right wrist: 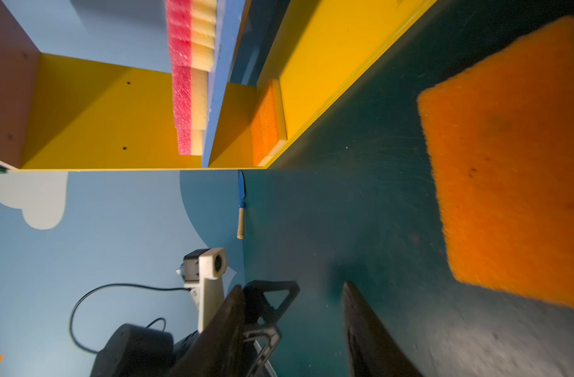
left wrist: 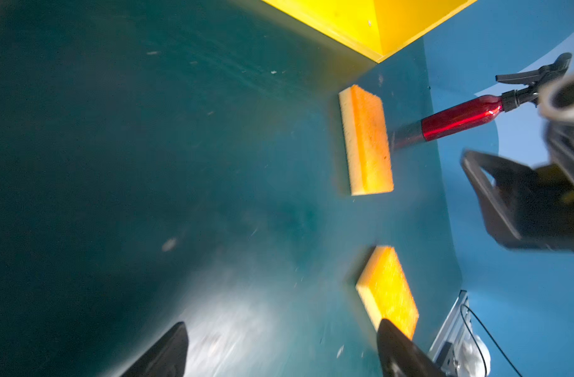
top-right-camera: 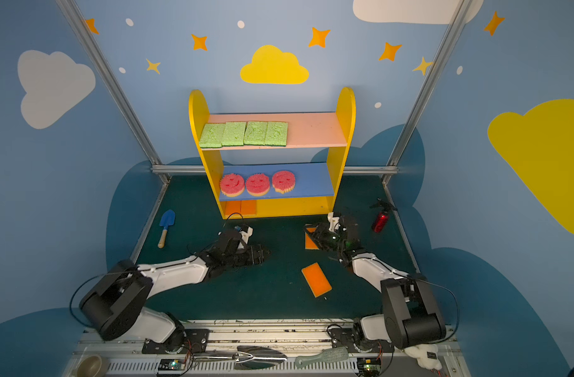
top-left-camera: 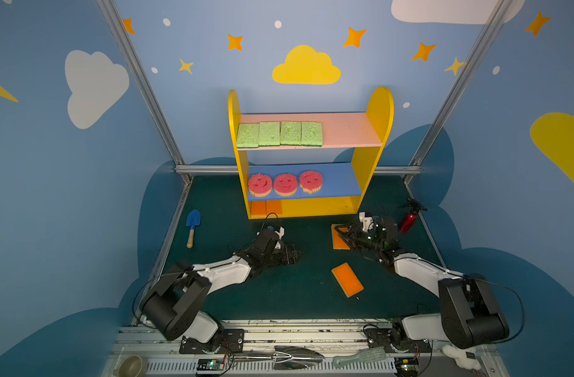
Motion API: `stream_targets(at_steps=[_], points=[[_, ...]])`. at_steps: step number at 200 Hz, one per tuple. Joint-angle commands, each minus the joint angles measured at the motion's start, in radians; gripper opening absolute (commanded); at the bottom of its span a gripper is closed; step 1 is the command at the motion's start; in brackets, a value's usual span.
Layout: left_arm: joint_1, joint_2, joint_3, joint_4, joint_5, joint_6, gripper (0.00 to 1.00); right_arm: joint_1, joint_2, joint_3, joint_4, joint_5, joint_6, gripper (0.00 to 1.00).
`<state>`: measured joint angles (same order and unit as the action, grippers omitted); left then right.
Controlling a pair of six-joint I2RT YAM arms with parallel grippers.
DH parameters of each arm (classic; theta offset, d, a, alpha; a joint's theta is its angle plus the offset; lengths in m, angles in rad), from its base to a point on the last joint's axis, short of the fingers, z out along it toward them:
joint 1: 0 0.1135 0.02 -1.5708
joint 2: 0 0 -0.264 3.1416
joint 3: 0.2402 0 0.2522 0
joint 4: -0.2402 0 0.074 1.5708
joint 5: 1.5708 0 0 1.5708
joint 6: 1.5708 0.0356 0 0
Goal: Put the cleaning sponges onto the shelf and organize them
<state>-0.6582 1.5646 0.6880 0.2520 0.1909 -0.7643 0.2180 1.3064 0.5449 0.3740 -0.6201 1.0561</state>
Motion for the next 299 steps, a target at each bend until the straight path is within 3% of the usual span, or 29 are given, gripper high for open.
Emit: stream_targets(at_steps=[1,37,73,125,160,198,218,232,246,278,299], points=[[-0.053,0.107,0.132,0.032,-0.005,0.018,0.89,-0.093,-0.09,-0.033,-0.105,-0.126,-0.025,0.52],[-0.105,0.269,0.282,0.061,-0.039,-0.017,0.88,-0.241,-0.113,-0.102,-0.076,-0.226,0.022,0.52],[-0.136,0.397,0.406,0.076,-0.054,-0.05,0.82,-0.313,-0.161,-0.171,-0.1,-0.206,0.044,0.52],[-0.142,0.514,0.503,0.1,-0.079,-0.084,0.71,-0.305,-0.432,-0.272,-0.232,-0.03,0.133,0.51],[-0.149,0.577,0.579,0.093,-0.088,-0.093,0.64,-0.269,-0.409,-0.314,-0.207,-0.013,0.209,0.5],[-0.164,0.647,0.655,0.096,-0.1,-0.101,0.56,-0.251,-0.478,-0.312,-0.286,0.022,0.19,0.5],[-0.164,0.675,0.687,0.095,-0.106,-0.105,0.46,-0.235,-0.482,-0.315,-0.296,0.027,0.192,0.5],[-0.164,0.69,0.701,0.095,-0.113,-0.116,0.28,-0.215,-0.498,-0.316,-0.304,0.046,0.197,0.5],[-0.164,0.698,0.714,0.08,-0.121,-0.131,0.04,-0.177,-0.525,-0.317,-0.317,0.085,0.197,0.51],[-0.163,0.661,0.687,0.089,-0.149,-0.172,0.03,-0.054,-0.584,-0.335,-0.332,0.229,0.221,0.61],[-0.165,0.6,0.639,0.119,-0.169,-0.2,0.03,-0.014,-0.595,-0.353,-0.275,0.296,0.255,0.62]])
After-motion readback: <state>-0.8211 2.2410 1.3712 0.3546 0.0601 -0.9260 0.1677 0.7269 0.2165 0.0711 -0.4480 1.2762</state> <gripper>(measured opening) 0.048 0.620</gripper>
